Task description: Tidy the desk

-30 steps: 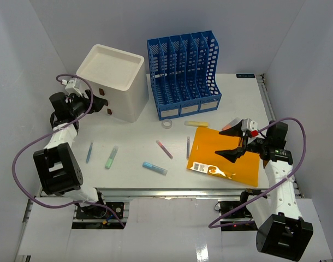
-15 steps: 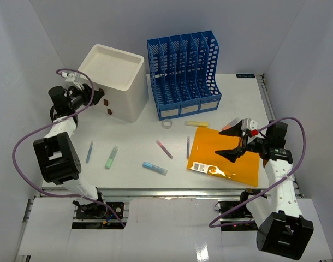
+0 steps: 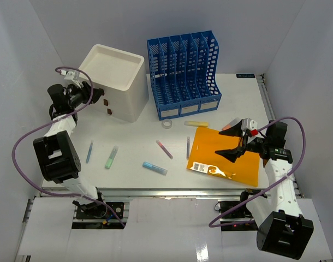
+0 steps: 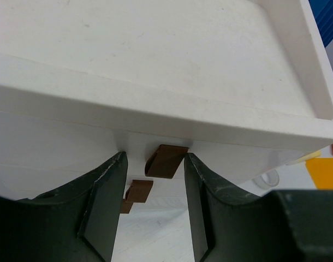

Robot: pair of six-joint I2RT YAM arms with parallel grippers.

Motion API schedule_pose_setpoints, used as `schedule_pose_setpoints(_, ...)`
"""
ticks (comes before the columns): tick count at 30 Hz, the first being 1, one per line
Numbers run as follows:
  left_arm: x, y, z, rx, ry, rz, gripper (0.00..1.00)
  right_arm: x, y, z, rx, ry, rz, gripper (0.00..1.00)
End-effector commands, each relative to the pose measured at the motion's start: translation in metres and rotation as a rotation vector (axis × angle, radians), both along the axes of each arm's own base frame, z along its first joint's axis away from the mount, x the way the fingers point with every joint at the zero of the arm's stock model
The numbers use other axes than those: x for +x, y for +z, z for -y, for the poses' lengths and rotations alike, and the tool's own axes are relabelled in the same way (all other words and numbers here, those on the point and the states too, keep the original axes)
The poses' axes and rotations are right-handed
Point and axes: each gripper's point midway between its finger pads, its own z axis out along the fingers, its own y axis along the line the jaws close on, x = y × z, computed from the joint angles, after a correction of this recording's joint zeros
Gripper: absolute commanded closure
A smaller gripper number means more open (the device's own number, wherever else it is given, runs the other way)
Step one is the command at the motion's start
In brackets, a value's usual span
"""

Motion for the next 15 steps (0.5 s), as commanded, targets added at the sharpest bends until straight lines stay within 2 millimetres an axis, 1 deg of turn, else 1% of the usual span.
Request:
schedule_pose_setpoints(1,0.0083,0.0067,-0.0004,0.006,-0.010,0.025,0.46,-0.0012,0.0014,-0.0009,0.011,0.017,0.016,0.11)
schedule_pose_setpoints(7,0.0107,0.0042,0.0041,-0.017,-0.031,0.008,0.62,0.0002,-0.0007,-0.0004,0.011,0.013,0.002,0.11)
schedule_pose_setpoints(9,0.0100,0.0058,0.0040,-0.018,-0.033,0.012,0.67,0.0010,-0.0012,-0.0001,0.008,0.011,0.003,0.11)
schedule_pose_setpoints(11,0.0078,0.0074,0.0045,-0.017,-0.031,0.016,0.75,0.0010,-0.0015,-0.0002,0.008,0.011,0.002,0.11)
schedule_pose_setpoints(13,0.0051,0.0086,0.0053,-0.016,-0.030,0.023,0.79,0.0012,-0.0016,-0.0001,0.008,0.011,0.001,0.11)
schedule_pose_setpoints(15,0.0018,0.0136,0.0063,-0.014,-0.028,0.038,0.86,0.0014,-0.0018,0.0000,0.008,0.010,0.000,0.11)
